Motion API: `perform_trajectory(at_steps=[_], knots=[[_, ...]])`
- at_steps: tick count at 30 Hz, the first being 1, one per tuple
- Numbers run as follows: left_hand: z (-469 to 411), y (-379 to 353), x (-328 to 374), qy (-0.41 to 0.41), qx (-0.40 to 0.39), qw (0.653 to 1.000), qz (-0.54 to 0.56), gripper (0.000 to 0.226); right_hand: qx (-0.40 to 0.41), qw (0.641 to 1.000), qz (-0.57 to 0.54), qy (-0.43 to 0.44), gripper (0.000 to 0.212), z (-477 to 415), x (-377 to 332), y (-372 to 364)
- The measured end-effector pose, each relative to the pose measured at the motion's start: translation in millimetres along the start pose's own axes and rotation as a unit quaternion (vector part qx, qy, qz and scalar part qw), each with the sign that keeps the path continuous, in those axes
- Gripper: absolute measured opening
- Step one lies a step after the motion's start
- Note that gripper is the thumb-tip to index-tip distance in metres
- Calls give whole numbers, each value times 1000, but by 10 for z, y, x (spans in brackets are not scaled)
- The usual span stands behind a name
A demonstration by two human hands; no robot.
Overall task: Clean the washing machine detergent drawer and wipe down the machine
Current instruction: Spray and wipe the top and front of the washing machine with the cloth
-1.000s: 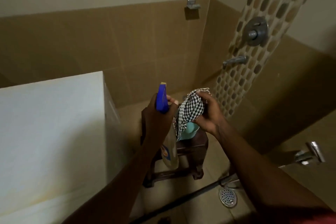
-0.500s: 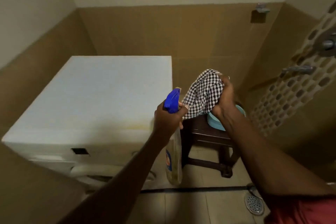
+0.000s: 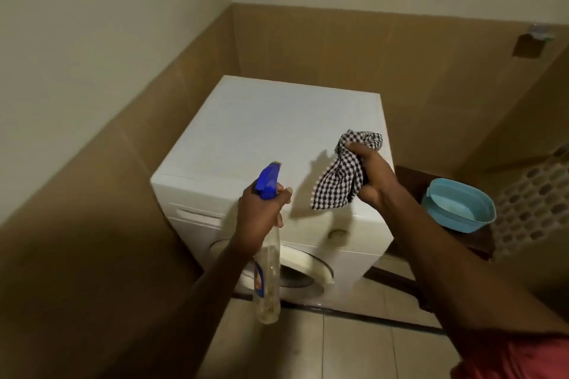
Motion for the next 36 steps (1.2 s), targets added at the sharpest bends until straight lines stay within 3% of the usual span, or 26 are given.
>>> perform_trajectory(at_steps=[3, 10, 14, 19, 25, 29, 36], knots=[[-167, 634, -111, 15, 24, 999, -16, 22, 40, 997, 52, 30, 51, 151, 307, -400], [-580, 1681, -274, 47, 96, 993, -57, 18, 76, 980, 159, 95, 39, 394, 659, -1119], [-704, 1916, -380, 68, 123, 986, -88, 21, 78, 927, 322, 174, 65, 377, 797, -1379], [-922, 1954, -468, 85, 160, 978, -105, 24, -29, 858, 423, 291, 68, 261, 935, -1591], [-1131, 1840, -498, 139, 154, 973, -100, 26, -73, 826, 465, 309, 58, -114, 1088, -1835], [-1126, 1807, -528, 119, 135, 978, -109, 20, -101, 798, 506, 310, 42, -303, 1197, -1959], [-1215, 1900, -518, 113, 183, 952, -217, 28, -102, 796, 510, 310, 35, -483, 1312, -2106]])
Point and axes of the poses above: each hand's wrist, its own z-axis away from the middle knuckle, its own y-axis out of the back of the hand, x = y × z, the point moved 1 cm from there along -z, towards the middle knuckle, and after that the axes turned 12 degrees about x, right-handed, at the moved point
